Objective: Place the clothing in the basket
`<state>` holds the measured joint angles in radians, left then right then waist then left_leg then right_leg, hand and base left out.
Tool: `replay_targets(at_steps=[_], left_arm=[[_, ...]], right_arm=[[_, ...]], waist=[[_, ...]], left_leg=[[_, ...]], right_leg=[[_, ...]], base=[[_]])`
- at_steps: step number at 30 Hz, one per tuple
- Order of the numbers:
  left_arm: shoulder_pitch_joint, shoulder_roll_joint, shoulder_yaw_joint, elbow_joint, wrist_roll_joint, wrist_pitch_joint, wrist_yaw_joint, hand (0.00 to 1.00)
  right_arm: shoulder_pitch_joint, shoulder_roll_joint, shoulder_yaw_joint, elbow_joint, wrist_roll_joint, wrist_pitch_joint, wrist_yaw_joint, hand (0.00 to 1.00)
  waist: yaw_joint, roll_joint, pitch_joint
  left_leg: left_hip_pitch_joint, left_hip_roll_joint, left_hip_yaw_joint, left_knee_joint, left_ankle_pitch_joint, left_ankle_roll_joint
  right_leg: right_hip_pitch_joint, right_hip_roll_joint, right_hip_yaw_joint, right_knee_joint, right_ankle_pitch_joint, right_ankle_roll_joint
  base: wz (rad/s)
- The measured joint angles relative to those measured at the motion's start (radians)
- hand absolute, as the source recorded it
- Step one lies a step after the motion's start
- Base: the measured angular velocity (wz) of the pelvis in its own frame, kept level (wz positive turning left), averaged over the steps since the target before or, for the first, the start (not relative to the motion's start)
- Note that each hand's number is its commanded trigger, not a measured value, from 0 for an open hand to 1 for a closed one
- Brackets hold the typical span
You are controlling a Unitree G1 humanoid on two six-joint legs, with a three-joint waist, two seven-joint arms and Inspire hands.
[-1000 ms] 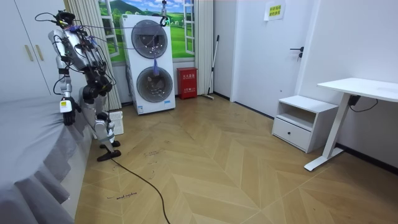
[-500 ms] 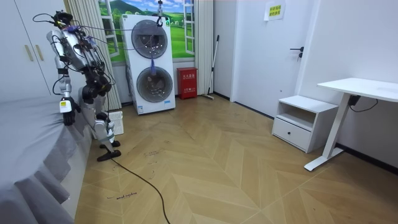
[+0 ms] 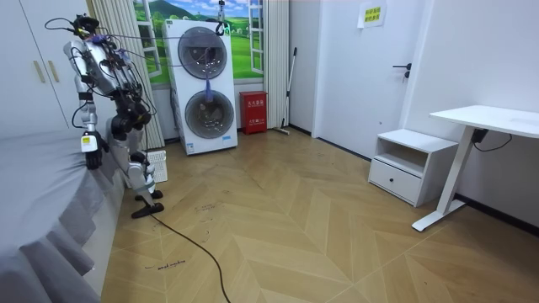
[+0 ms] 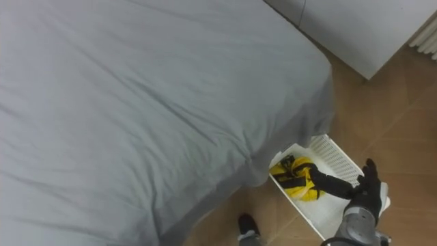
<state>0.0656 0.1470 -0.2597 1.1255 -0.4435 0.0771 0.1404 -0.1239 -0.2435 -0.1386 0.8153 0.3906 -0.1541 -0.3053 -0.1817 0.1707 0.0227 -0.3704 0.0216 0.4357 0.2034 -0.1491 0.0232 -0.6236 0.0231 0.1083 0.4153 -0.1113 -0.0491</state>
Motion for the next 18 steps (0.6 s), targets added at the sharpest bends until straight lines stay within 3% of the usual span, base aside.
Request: replay_targets(at_steps=[5, 8, 10, 14, 16, 18], left_arm=[[0.021, 0.003, 0.001, -0.001, 0.003, -0.014, -0.023, 0.00], [0.036, 0.006, 0.017, -0.010, 0.009, -0.027, -0.045, 0.00], [0.059, 0.015, 0.021, -0.033, 0.020, -0.034, -0.050, 0.00], [0.096, 0.029, 0.030, -0.064, 0.093, -0.045, -0.056, 0.00], [0.108, 0.029, 0.045, -0.072, 0.148, -0.065, -0.054, 0.00], [0.113, 0.027, 0.061, -0.076, 0.182, -0.068, -0.053, 0.00]], right_arm=[[0.041, 0.008, 0.000, 0.043, 0.000, -0.018, 0.024, 0.00], [0.121, 0.013, 0.004, 0.035, 0.036, -0.020, 0.061, 0.00], [0.179, 0.017, 0.026, 0.043, 0.057, -0.019, 0.086, 0.00], [0.230, 0.027, 0.078, 0.108, 0.073, -0.020, 0.126, 0.00], [0.244, 0.040, 0.114, 0.176, 0.071, -0.005, 0.167, 0.00], [0.241, 0.054, 0.118, 0.219, 0.067, 0.015, 0.205, 0.00]], waist=[[-0.003, -0.002, 0.0006], [-0.002, -0.015, 0.0012], [-0.002, -0.036, 0.0029], [-0.001, -0.068, 0.0007], [0.027, -0.094, -0.0014], [0.039, -0.107, -0.0053]], left_leg=[[0.029, 0.003, -0.023, 0.003, 0.000, 0.000], [0.083, 0.002, -0.054, 0.001, 0.000, -0.001], [0.127, 0.003, -0.076, -0.002, -0.001, -0.002], [0.196, 0.007, -0.139, -0.011, -0.003, -0.006], [0.245, 0.005, -0.166, -0.037, -0.004, -0.008], [0.269, 0.002, -0.189, -0.043, -0.004, -0.008]], right_leg=[[0.049, -0.005, -0.025, -0.021, -0.002, -0.001], [0.122, -0.017, -0.062, -0.032, -0.022, 0.001], [0.180, -0.026, -0.092, -0.040, -0.044, 0.014], [0.298, -0.032, -0.157, -0.091, -0.046, 0.014], [0.355, -0.035, -0.185, -0.112, -0.048, 0.014], [0.394, -0.038, -0.204, -0.131, -0.045, 0.009]], base=[[0.13], [0.31], [0.38], [0.48], [0.37], [0.33]])
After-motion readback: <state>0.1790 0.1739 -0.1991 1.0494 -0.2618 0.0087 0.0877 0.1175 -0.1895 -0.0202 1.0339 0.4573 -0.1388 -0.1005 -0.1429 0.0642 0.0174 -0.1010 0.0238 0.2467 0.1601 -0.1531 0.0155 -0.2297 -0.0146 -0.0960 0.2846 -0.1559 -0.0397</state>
